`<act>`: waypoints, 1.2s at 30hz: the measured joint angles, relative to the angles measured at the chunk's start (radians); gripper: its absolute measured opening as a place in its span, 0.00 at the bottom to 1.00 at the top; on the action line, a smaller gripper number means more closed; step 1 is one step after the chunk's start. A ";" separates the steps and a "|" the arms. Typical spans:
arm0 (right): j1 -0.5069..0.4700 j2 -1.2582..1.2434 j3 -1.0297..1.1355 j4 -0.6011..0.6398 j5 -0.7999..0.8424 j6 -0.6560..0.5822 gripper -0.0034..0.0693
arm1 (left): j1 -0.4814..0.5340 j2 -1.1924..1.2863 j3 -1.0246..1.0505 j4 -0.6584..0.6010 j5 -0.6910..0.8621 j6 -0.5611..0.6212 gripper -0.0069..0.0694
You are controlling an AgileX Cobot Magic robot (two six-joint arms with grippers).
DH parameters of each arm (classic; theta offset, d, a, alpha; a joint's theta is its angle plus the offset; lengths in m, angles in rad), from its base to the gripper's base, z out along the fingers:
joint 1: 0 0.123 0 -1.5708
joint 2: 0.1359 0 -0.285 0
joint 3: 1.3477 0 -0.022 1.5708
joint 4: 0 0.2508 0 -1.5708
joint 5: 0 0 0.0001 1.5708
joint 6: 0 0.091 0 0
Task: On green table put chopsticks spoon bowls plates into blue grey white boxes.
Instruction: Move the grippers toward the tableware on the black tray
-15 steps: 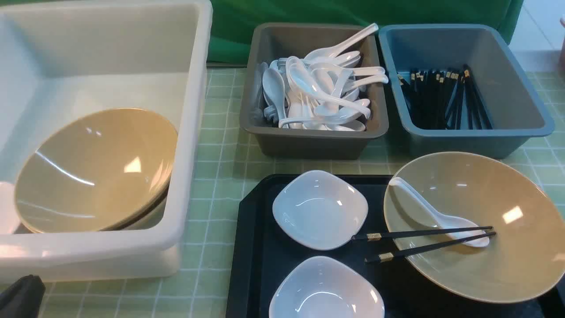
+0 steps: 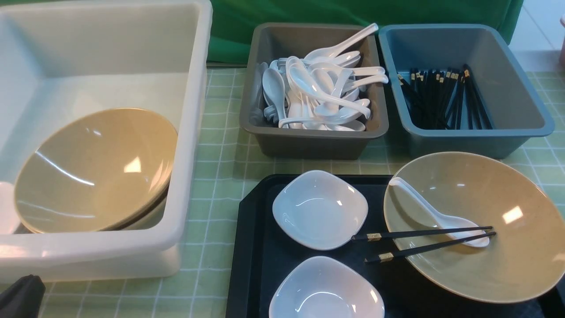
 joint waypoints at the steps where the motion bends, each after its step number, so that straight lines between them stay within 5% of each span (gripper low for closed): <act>1: 0.000 0.000 0.000 0.000 0.000 0.000 0.37 | 0.000 0.000 0.000 0.000 0.000 0.000 0.09; 25: 0.000 0.000 0.000 0.000 -0.007 0.000 0.37 | 0.000 0.000 0.001 0.023 -0.011 -0.001 0.09; 31: 0.000 0.000 0.018 0.000 -0.178 0.021 0.37 | 0.000 0.000 0.002 0.029 -0.158 -0.001 0.09; 36: 0.000 0.000 0.018 0.000 -0.373 0.199 0.37 | 0.000 0.000 0.002 0.031 -0.274 -0.001 0.09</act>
